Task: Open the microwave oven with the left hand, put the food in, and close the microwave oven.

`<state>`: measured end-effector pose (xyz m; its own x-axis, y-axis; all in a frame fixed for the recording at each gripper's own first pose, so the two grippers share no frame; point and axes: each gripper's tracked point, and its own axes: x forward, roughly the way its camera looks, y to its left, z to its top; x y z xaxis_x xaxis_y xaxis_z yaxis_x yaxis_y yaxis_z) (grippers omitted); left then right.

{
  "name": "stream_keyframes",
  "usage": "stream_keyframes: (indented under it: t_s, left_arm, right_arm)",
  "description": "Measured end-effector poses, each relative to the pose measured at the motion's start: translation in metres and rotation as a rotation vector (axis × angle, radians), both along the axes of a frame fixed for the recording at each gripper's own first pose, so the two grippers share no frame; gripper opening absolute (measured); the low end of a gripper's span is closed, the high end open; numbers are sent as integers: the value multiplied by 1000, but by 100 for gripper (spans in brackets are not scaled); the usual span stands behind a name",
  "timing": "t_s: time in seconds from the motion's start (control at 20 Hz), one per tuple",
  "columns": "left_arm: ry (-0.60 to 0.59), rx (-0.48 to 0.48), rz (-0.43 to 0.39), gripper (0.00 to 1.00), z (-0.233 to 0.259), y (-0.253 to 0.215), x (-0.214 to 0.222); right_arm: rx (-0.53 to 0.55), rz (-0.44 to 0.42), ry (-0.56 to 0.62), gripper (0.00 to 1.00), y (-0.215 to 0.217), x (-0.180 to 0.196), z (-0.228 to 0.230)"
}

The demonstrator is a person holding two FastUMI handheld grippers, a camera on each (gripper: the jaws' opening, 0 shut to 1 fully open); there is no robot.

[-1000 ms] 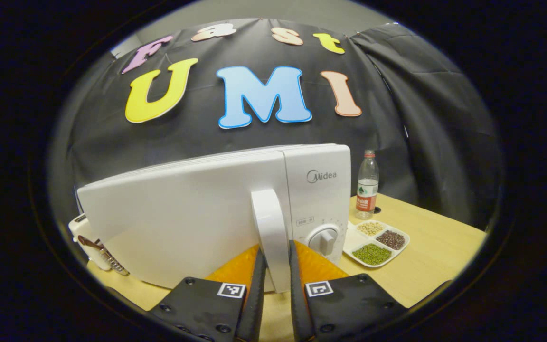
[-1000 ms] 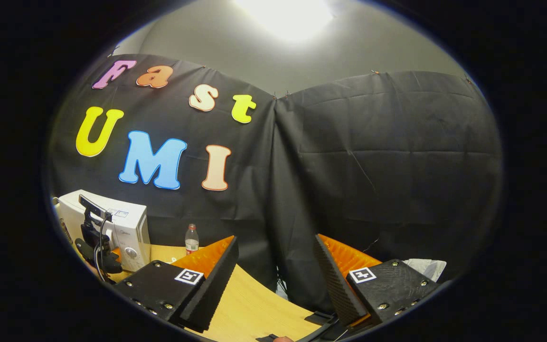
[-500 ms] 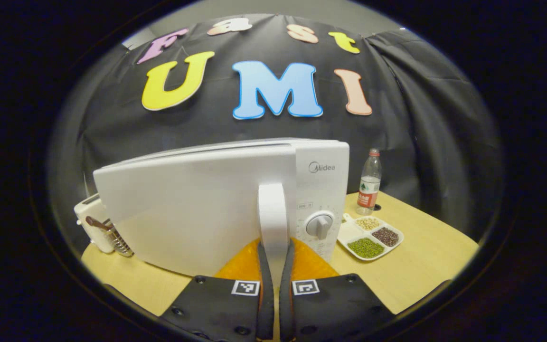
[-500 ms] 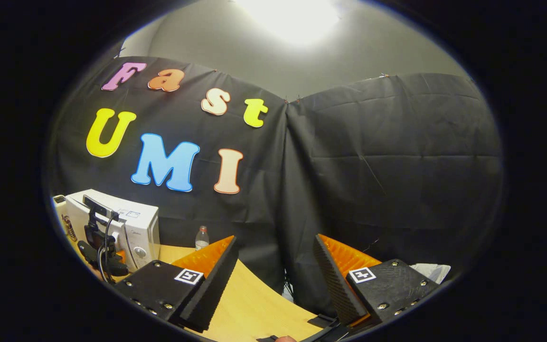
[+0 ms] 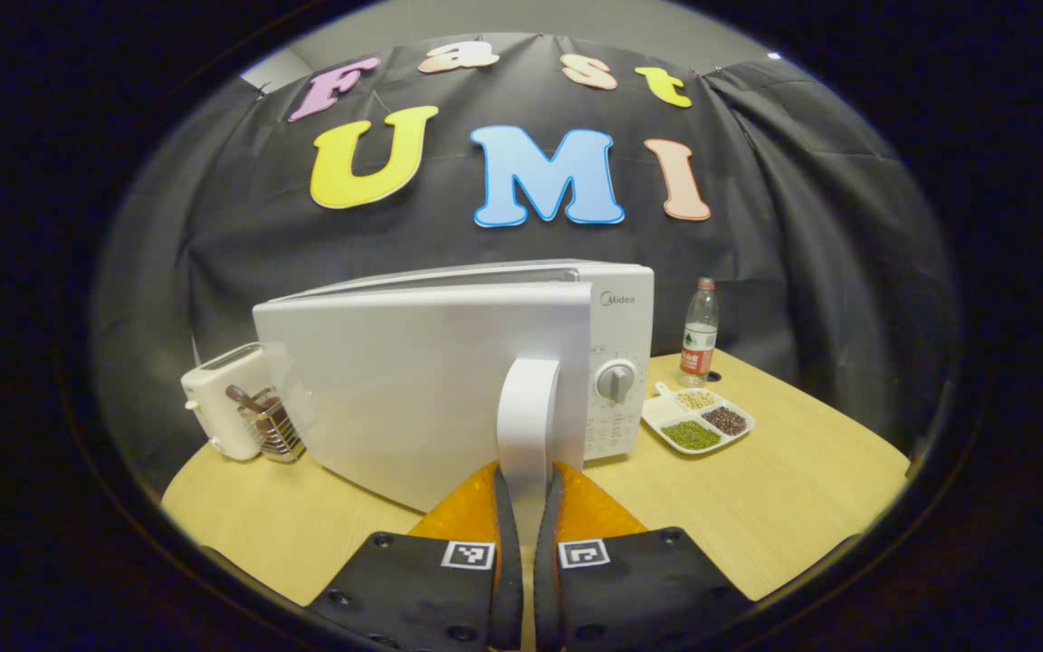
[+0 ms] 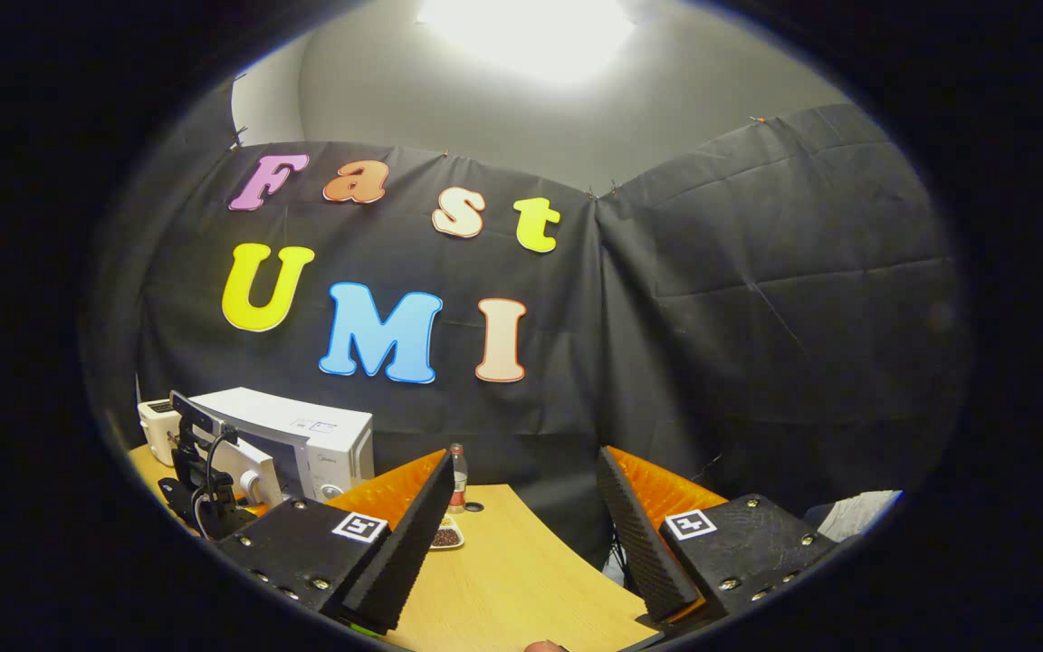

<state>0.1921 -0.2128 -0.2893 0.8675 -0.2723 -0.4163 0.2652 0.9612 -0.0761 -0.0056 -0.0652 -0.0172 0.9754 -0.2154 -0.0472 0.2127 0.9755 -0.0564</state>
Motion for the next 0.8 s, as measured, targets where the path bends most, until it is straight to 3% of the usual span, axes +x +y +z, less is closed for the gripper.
stream_keyframes:
  t_s: [0.1, 0.45, 0.55, 0.8]
  left_arm:
    - [7, 17, 38, 11, 0, 17, -16]
    - [28, 62, 181, 15, 3, 83, -62]
    - [32, 71, 186, 12, 1, 94, -68]
    - [39, 63, 187, 15, 0, 128, -85]
  right_arm:
    - [17, 42, 1, 96, -2, -1, -3]
    - [38, 227, -6, 95, 22, 5, -7]
    - [43, 261, -24, 96, 32, 4, -2]
    - [58, 316, -36, 96, 69, 8, 4]
